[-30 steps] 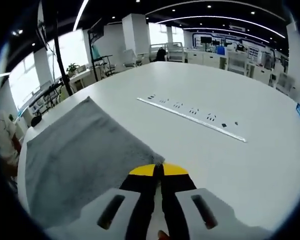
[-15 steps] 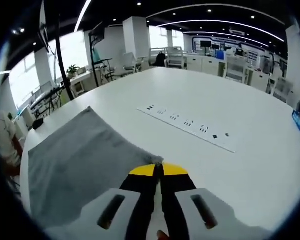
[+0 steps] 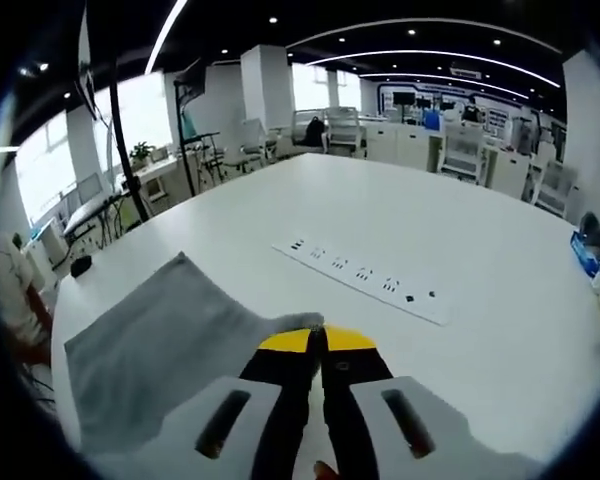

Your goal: Fold the towel on the table until its edges align and the towel forms a compact rectangular stack.

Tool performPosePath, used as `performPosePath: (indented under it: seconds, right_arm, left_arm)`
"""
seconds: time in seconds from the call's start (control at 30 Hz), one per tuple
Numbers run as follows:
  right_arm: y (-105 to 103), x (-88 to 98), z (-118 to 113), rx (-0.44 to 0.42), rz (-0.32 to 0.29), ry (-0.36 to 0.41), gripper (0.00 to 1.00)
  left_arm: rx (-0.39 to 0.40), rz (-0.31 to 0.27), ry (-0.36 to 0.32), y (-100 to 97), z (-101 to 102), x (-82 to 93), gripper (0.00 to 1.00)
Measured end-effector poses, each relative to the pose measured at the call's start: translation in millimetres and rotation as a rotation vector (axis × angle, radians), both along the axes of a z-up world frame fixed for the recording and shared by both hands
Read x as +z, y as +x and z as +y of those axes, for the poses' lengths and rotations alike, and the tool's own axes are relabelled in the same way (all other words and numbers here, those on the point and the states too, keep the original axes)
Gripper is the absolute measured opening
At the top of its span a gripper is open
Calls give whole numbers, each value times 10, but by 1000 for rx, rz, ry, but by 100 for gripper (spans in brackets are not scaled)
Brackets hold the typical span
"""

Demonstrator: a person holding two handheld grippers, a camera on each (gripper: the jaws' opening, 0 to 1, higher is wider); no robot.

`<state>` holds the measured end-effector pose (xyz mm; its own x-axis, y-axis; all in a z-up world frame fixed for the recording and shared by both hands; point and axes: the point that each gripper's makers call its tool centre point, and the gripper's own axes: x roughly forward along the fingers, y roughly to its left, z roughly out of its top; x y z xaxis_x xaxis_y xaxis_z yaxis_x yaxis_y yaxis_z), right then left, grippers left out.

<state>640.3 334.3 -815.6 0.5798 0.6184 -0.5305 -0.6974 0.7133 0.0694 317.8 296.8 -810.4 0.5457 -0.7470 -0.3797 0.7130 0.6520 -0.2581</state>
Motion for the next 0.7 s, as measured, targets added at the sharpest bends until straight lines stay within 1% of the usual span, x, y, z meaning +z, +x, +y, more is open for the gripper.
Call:
performPosePath:
  seconds: [0.07,0.2,0.27,0.3,0.37,0.47,0.53,0.57,0.63,0.67,0.7]
  right_arm:
    - [-2,24,13,2,-8,-1,0]
    - [-20,169,36,5,-24,10,0]
    - [-29,242,68,-1,-28,41,0]
    - [-16,295,82,-4,-29,53,0]
    - [-21,336,111,0,-30,63,0]
    - [-38,384,148,5,-35,65,0]
    - [-28,410,222,7,-35,76,0]
    - [-43,448,224,7,-36,78,0]
    - [-46,480,271,14,-38,83,0]
    - [-50,495,293,15,-37,92,0]
    - [-58,483,352,13,-28,120,0]
  left_arm:
    - [0,-14,-4,-7,0,50,2]
    - [5,-36,-25,-42,5,178,2]
    - [42,-24,-57,-30,41,230,2]
    - [50,-24,-63,-31,57,245,2]
    - [70,-28,-75,-34,103,293,2]
    - [98,-34,-90,-45,176,375,2]
    - [116,-38,-87,-60,247,418,2]
    - [135,-38,-86,-66,304,434,2]
    - [182,-30,-104,-72,417,466,2]
    - [196,-31,-111,-76,458,480,2]
    - [208,-33,-112,-92,510,491,2]
